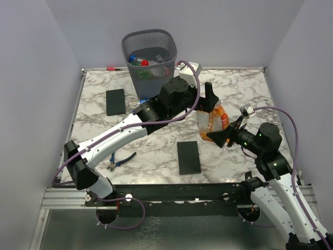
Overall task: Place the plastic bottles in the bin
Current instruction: Pick up the plastic bottle at the center of the board.
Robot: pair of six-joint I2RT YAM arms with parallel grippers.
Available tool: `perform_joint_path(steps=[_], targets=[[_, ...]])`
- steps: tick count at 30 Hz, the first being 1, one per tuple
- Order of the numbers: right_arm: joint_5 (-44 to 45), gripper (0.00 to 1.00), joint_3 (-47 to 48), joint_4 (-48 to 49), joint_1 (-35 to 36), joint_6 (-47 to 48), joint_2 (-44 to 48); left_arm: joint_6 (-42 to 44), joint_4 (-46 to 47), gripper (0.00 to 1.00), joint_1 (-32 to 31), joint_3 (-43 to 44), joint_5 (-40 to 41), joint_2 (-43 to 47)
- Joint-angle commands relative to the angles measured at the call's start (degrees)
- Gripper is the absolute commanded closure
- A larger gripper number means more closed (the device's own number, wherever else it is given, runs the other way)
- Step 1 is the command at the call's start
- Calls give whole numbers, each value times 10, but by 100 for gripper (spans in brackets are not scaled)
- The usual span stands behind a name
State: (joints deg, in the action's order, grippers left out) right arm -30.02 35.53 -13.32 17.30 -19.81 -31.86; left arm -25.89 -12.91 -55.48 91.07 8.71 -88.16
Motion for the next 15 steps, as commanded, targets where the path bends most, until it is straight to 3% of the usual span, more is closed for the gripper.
perform_joint_path(steps=[1, 12, 15], targets=[[6, 60, 15, -5, 4, 5, 0, 23, -18, 8, -11, 38, 32, -12], [-2, 60, 11, -1, 4, 4, 2, 35, -17, 38, -15, 41, 24, -30], [-6, 59, 11, 0, 4, 3, 2, 37, -16, 55, -15, 41, 20, -35]])
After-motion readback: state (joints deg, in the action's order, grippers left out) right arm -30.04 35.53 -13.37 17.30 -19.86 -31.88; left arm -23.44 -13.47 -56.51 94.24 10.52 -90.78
